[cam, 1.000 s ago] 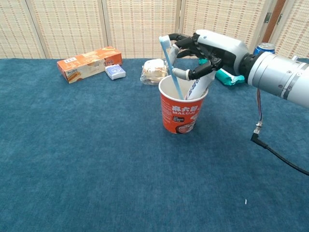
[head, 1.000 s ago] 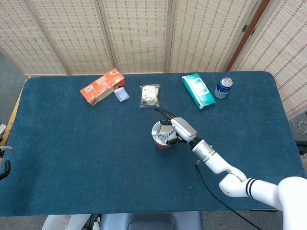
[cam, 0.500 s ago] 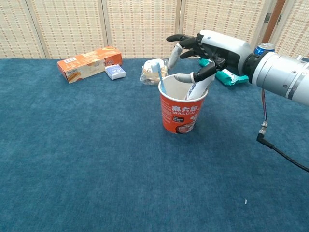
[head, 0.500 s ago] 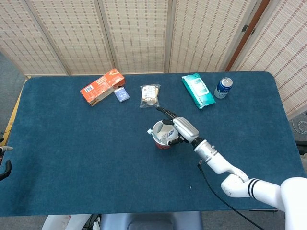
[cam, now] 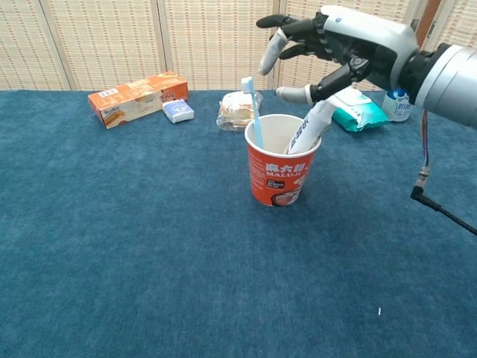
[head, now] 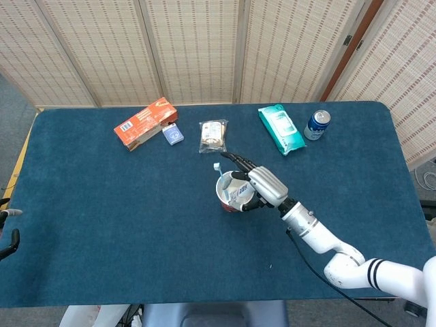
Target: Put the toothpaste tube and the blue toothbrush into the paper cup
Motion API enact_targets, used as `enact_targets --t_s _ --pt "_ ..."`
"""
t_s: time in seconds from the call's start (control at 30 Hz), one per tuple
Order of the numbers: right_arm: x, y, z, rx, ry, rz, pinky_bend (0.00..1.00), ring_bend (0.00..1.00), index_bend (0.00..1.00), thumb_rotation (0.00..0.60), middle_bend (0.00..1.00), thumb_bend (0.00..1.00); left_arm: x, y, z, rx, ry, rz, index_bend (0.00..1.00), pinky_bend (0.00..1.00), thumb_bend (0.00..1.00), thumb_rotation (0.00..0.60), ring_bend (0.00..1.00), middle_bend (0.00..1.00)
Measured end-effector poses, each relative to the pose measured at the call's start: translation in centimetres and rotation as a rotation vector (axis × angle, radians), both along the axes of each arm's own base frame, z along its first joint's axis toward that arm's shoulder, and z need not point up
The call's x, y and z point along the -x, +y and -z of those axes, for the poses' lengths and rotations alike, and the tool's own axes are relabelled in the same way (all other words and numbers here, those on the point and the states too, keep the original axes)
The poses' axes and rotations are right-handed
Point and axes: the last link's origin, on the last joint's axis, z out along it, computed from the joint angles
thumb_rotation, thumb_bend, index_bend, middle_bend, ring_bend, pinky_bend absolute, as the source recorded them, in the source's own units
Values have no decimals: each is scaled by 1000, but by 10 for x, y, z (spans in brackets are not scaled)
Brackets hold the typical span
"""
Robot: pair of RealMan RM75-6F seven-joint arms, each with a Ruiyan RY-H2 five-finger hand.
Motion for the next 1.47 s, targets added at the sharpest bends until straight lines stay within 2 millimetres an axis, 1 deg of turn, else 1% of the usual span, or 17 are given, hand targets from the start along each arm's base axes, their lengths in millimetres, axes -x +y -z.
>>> enact_targets --t_s 0.2,0.3,0.4,0.5,0.63,0.73,0.83,1.0,1.13,1.33,1.47 --pt "2 17 -25 109 119 -40 119 0 428 600 39 181 -3 -1 6 15 8 6 317 164 523 600 77 155" --pt "7 25 -39 191 216 -47 120 0 425 600 39 180 -4 -1 9 26 14 10 317 164 523 600 77 155" --pt "18 34 -55 292 334 -38 119 0 409 600 39 180 -6 -2 12 36 19 16 317 164 522 600 77 155" --pt "35 46 -73 391 464 0 120 0 398 600 37 181 -8 -3 15 43 28 21 317 164 523 600 78 155" --pt "70 75 -97 472 615 118 119 0 397 600 37 180 -11 -4 18 44 38 32 317 164 523 600 77 154" --pt "91 95 -109 500 671 206 119 0 397 600 37 181 -12 -5 20 46 45 36 317 164 523 600 77 152" --pt "107 111 -114 515 696 277 119 0 397 600 37 181 -14 -6 22 49 49 42 317 164 523 600 77 152" --pt "127 130 -118 524 696 383 120 0 397 600 37 182 -15 -6 26 60 53 46 317 164 523 600 77 151" --pt "150 149 -121 542 686 493 119 0 397 600 36 181 -14 -6 29 65 54 41 317 164 522 600 77 150" --pt "176 164 -123 550 670 579 119 0 397 600 35 182 -14 -7 31 70 52 41 317 164 522 600 77 150" --pt "187 167 -123 538 660 612 119 0 397 600 33 182 -14 -6 33 79 51 38 317 164 523 600 77 150"
